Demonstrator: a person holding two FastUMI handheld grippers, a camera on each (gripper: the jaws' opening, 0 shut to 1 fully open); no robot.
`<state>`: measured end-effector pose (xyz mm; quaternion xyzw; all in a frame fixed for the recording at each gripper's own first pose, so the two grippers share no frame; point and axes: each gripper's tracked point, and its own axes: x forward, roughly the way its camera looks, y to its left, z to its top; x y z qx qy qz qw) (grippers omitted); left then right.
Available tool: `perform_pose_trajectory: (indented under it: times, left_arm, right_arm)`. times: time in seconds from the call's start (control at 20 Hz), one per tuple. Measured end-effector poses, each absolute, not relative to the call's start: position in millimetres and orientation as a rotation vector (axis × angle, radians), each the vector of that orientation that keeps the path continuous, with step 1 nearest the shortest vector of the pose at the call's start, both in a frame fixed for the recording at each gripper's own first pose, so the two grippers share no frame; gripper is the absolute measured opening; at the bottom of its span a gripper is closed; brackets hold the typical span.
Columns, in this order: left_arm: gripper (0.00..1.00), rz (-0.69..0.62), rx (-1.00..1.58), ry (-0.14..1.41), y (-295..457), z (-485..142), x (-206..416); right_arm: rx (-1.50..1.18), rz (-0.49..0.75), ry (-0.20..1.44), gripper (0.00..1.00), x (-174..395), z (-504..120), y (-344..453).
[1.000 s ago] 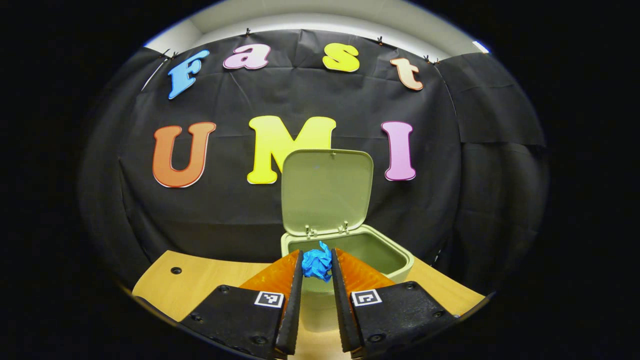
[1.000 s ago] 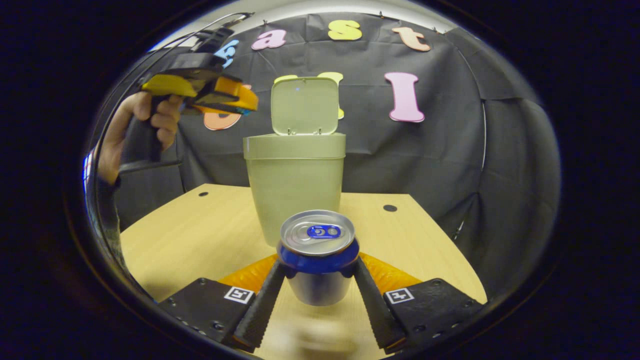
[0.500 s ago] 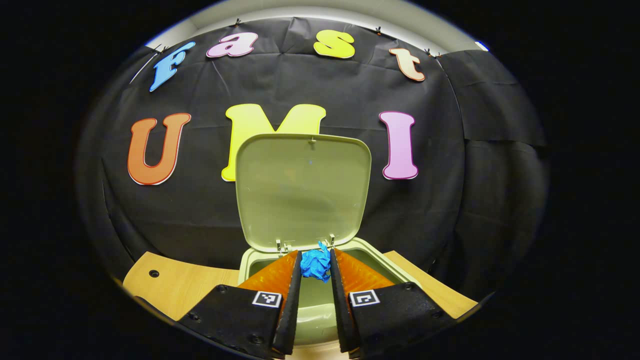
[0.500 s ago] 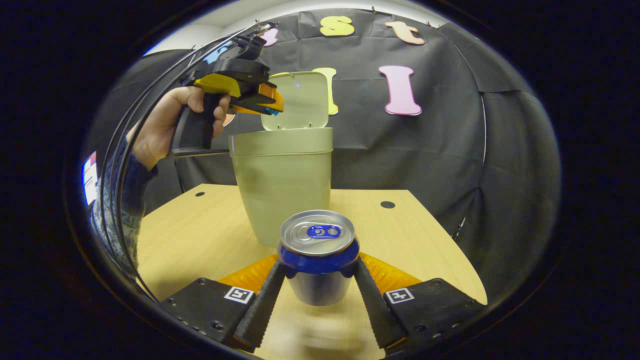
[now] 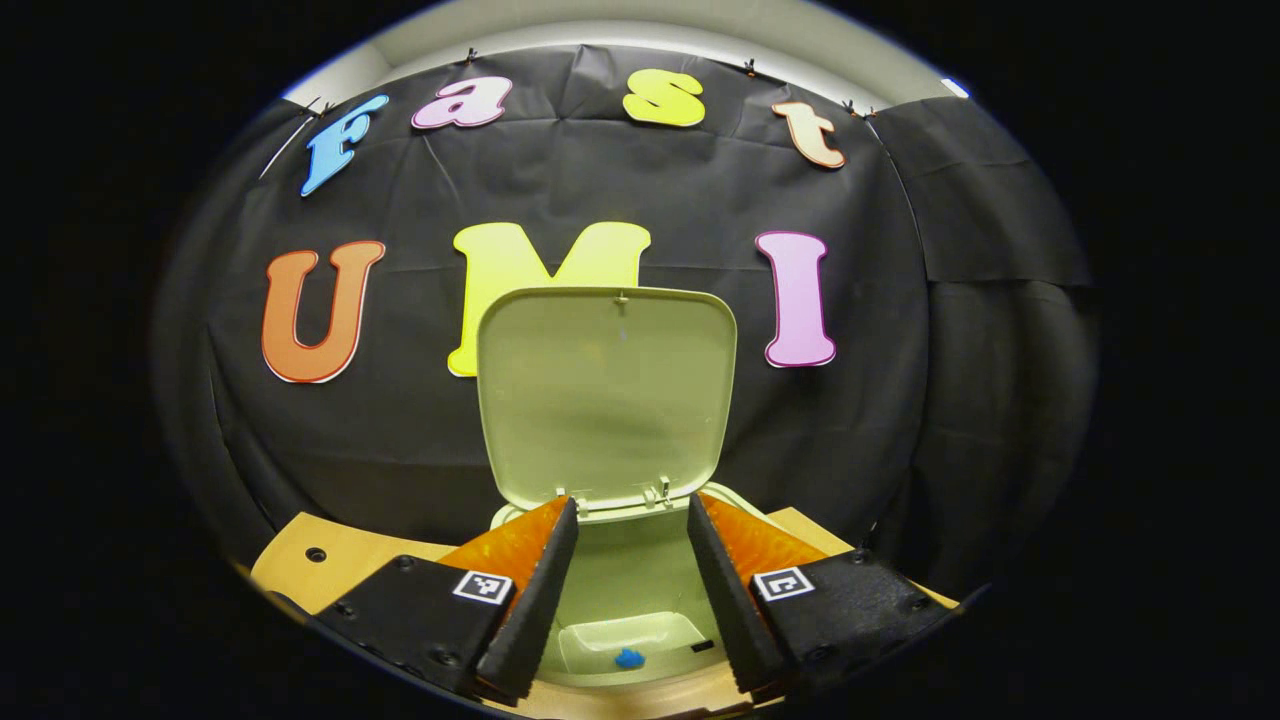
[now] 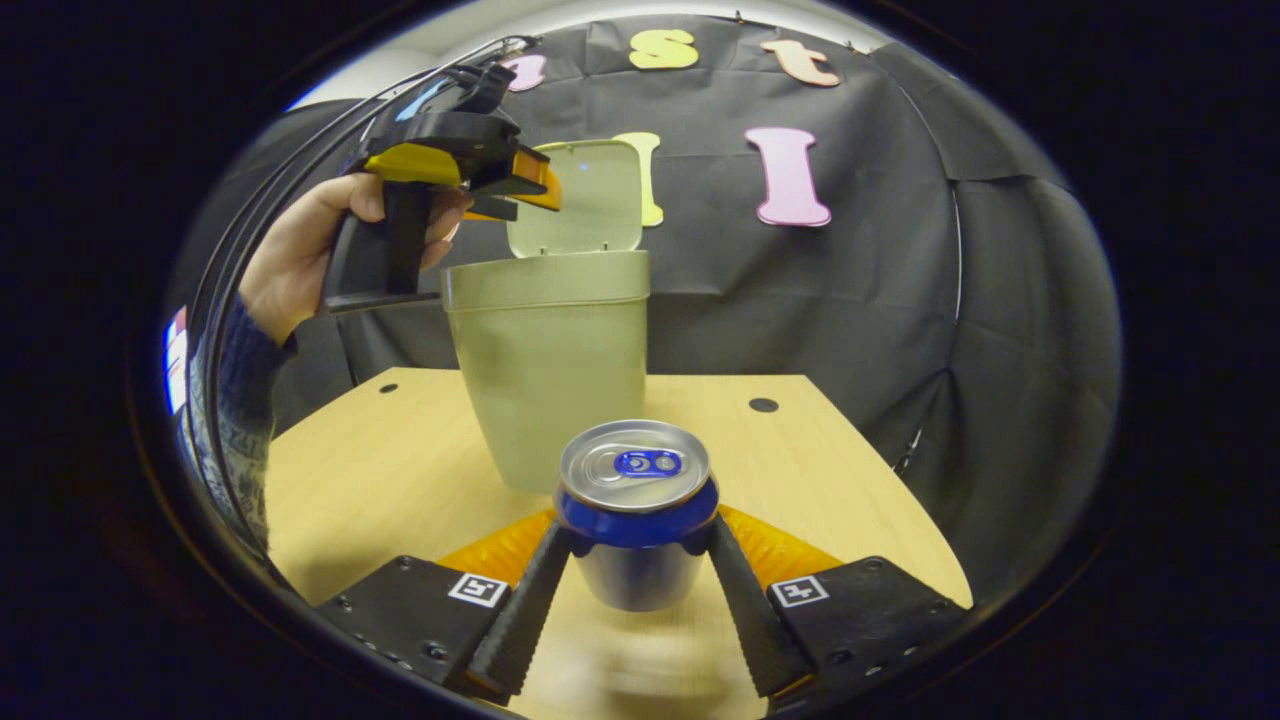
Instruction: Press the lid of the desktop garbage bin to open it, pick up the crumpled paper on the desktop and throw it into the bin, then pick up the pop can on the desktop and drop it into the bin, and finally close the garbage bin lid.
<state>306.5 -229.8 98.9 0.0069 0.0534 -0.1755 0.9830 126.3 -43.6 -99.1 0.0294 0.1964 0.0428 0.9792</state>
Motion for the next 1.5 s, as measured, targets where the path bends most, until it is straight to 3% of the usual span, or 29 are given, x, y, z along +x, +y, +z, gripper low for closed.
perform_pose_trajectory:
  times: [0.2,0.25,0.35,0.4,0.45,0.6,0.8,0.85,1.0,1.5]
  left_arm:
    - [0.87,-0.351,0.065,0.096,-210,96,286]
    - [0.96,-0.349,0.065,0.080,-204,97,281]
    - [0.97,-0.340,0.051,0.068,-189,96,269]
    - [0.90,-0.333,0.039,0.075,-181,93,263]
    - [0.97,-0.317,0.027,0.079,-170,91,256]
    - [0.97,-0.219,0.022,0.095,-127,77,236]
    - [1.00,-0.208,-0.005,0.096,-93,59,205]
    - [0.97,-0.203,-0.010,0.102,-82,53,196]
    - [1.00,-0.174,-0.017,0.118,-51,32,176]
    - [0.96,-0.123,-0.074,0.189,15,-23,148]
  right_arm:
    - [0.054,0.073,0.383,0.80,126,-92,-43]
    - [0.054,0.070,0.379,0.80,126,-89,-42]
    - [0.040,0.058,0.367,0.82,125,-81,-42]
    - [0.031,0.052,0.357,0.82,126,-76,-42]
    - [0.026,0.049,0.346,0.82,127,-71,-40]
    - [0.009,0.040,0.312,0.80,129,-53,-35]
    - [0.014,0.027,0.276,0.82,136,-29,-34]
    - [0.012,0.028,0.270,0.82,139,-22,-32]
    - [-0.002,0.047,0.234,0.80,148,9,-26]
    - [0.015,0.144,0.135,0.80,215,123,20]
